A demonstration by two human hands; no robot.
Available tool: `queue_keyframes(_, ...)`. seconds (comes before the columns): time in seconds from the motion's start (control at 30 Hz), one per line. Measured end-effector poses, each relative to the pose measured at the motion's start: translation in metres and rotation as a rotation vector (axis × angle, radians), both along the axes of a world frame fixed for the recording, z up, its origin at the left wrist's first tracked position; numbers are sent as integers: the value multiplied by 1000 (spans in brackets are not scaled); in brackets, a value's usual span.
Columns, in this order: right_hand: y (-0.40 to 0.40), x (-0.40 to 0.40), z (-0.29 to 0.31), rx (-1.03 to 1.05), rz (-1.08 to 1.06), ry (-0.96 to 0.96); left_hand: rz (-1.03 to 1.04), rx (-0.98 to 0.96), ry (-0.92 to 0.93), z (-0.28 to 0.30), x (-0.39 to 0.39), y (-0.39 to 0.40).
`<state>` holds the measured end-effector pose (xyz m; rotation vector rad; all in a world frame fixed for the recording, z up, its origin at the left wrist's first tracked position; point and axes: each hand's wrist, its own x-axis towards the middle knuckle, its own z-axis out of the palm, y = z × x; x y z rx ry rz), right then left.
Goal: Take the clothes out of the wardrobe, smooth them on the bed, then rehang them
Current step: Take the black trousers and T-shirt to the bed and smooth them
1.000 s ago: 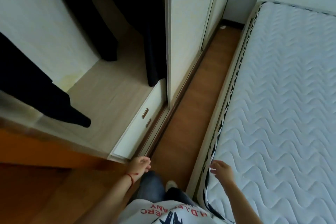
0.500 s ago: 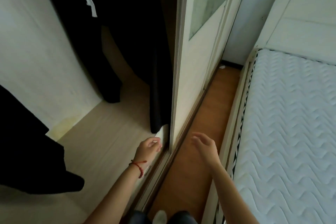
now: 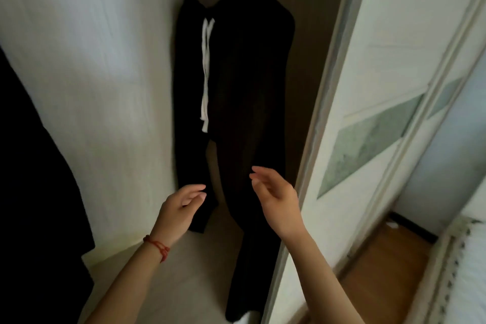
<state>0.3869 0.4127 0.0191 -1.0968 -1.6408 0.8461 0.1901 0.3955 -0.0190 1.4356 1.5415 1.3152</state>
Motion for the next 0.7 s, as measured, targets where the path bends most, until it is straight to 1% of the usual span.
queue_keyframes(0.1, 31, -11, 53, 122, 68, 13, 35, 77, -17, 43, -6, 10)
queue_keyframes(0.17, 49, -16, 90, 206, 101, 33, 55, 145, 4, 70, -10, 14)
queue_keyframes(0.27, 70, -23, 139, 354, 87, 56, 116, 253, 48, 108, -21, 21)
queue_keyframes(0.33, 81, -29, 165, 511, 4, 27, 169, 321, 90, 135, -30, 26)
queue_keyframes(0.43, 98, -39, 196, 789, -223, -64, 257, 439, 191, 176, -46, 31)
queue_keyframes(0.47, 104, -41, 206, 844, -293, -118, 287, 479, 220, 189, -51, 31)
queue_keyframes(0.5, 109, -44, 215, 856, -347, -187, 311, 512, 243, 202, -57, 31)
queue_keyframes(0.53, 113, -45, 225, 819, -381, -267, 332, 534, 262, 213, -62, 31)
queue_keyframes(0.6, 121, -44, 245, 633, -396, -447, 360, 556, 294, 231, -70, 32)
queue_keyframes(0.7, 124, -39, 273, 335, -293, -612, 400, 582, 345, 248, -80, 32)
